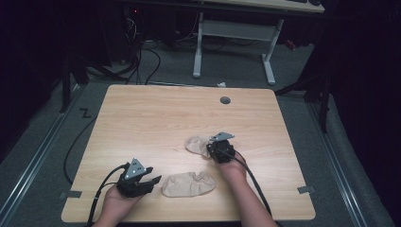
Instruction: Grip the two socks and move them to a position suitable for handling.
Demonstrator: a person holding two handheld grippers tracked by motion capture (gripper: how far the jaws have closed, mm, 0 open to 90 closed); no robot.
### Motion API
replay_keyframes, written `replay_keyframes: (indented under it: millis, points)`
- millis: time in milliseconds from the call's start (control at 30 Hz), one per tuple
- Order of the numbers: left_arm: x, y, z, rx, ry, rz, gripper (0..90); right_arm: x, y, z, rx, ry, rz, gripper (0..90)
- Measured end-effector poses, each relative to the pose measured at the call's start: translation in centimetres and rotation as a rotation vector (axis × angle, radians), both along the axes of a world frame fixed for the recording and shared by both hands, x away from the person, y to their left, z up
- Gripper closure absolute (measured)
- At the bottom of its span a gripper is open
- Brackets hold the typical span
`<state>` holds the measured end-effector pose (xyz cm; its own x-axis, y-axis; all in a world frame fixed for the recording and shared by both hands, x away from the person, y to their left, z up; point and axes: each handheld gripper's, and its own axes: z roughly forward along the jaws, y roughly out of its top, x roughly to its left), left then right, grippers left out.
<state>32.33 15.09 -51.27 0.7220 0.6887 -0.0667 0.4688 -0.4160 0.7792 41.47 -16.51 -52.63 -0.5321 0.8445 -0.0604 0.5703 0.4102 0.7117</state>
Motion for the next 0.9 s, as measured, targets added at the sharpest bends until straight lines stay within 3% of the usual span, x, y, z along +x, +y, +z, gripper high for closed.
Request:
replay_keyframes:
  millis: [167, 367, 700, 900]
  points:
    - [-0.1, -0.5, -0.2, -0.011, 0.025, -0.015, 50.9, -1.5, 0.9, -0.1, 0.005, -0.005, 0.035, 86.0]
    - [-0.5, -1.8, -0.3, 0.009, 0.012, -0.05, 51.7, -3.6, 1.9, -0.1, 0.007, 0.0, 0.097, 86.0]
    - [0.9, -2.5, -0.4, -0.018, 0.013, -0.031, 51.5, -5.8, 2.9, 0.0, -0.018, -0.013, 0.149, 85.7]
    - [1.9, -3.3, -0.2, -0.016, 0.007, -0.039, 51.8, -5.8, 2.7, 0.0, -0.006, -0.008, 0.148, 85.3]
